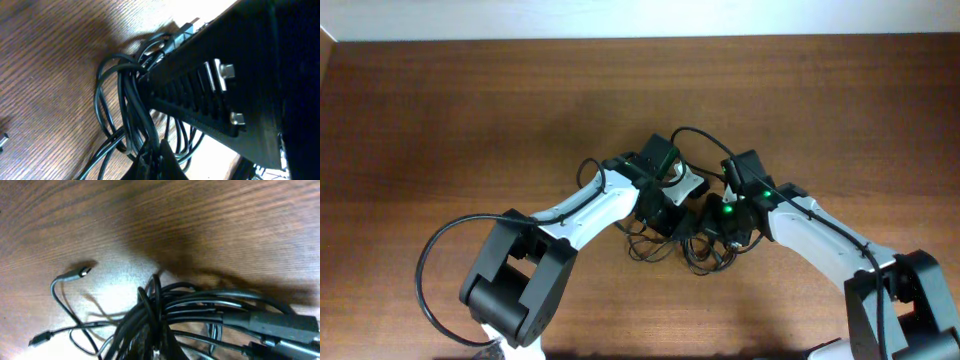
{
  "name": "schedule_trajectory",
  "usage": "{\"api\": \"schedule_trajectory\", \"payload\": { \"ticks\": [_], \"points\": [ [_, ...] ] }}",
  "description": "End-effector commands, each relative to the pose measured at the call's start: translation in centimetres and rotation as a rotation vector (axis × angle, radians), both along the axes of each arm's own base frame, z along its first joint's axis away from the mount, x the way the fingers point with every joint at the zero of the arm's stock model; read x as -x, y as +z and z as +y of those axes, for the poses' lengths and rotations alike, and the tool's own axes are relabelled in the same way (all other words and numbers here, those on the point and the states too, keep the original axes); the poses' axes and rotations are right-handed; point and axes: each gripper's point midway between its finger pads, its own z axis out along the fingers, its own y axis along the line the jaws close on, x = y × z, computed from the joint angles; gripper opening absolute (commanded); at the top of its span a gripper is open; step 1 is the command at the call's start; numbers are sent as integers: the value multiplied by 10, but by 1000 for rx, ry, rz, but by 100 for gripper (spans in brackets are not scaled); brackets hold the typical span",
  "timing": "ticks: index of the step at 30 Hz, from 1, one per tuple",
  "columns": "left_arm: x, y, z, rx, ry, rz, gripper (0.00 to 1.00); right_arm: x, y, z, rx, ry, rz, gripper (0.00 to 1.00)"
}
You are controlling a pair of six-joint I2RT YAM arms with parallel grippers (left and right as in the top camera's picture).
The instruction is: Untangle cables
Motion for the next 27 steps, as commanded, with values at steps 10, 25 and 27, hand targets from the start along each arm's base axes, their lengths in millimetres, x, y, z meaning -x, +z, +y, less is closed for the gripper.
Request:
{"api": "schedule_trajectory", "payload": {
  "ticks": [10,25,27],
  "points": [
    [-16,-21,35,-169,87,-26,0,6,152,-90,-179,-80,-418,4],
    [-81,-37,138,-534,603,-122,13,17,156,-64,-514,-8,-289,4],
    [-85,-36,133,-509,604,-129,27,12,121,-83,-358,-73,-208,6]
  ]
}}
